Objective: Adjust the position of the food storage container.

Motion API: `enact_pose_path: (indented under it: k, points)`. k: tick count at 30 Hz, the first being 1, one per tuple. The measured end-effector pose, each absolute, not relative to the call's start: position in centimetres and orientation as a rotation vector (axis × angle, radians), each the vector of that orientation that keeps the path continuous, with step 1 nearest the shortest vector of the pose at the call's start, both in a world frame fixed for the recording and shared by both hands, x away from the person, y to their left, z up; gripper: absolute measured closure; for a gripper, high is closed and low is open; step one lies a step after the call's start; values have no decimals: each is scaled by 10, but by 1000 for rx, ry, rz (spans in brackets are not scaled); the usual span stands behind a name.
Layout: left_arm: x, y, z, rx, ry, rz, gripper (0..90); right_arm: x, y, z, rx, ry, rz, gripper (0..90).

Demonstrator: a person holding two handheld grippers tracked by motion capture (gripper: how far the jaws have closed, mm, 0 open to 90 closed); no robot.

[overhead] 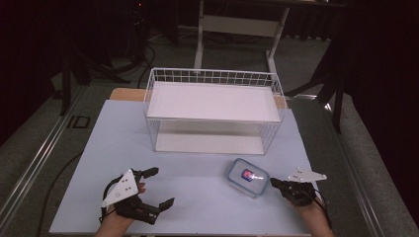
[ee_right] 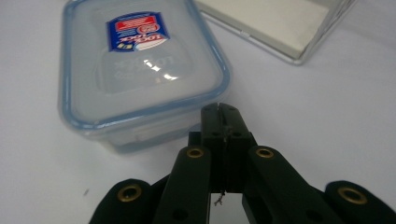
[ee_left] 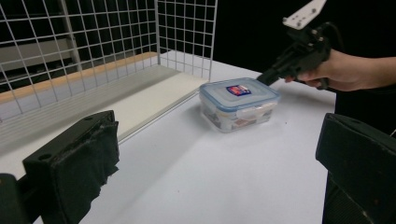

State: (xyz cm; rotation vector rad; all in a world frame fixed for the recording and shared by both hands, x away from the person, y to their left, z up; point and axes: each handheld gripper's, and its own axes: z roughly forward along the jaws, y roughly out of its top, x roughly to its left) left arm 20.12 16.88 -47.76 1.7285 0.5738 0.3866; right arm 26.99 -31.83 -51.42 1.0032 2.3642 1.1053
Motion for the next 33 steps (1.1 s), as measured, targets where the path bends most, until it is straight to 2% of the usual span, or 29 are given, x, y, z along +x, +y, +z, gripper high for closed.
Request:
enact_pose_path:
  k: [20,33]
  points:
    - [202,168,-479,1736,571,379,5,314,-260,-517,943,2380,1127,900]
    - [202,170,-479,1736,578,380,5,316,-246,-512,940,2353,1127,900]
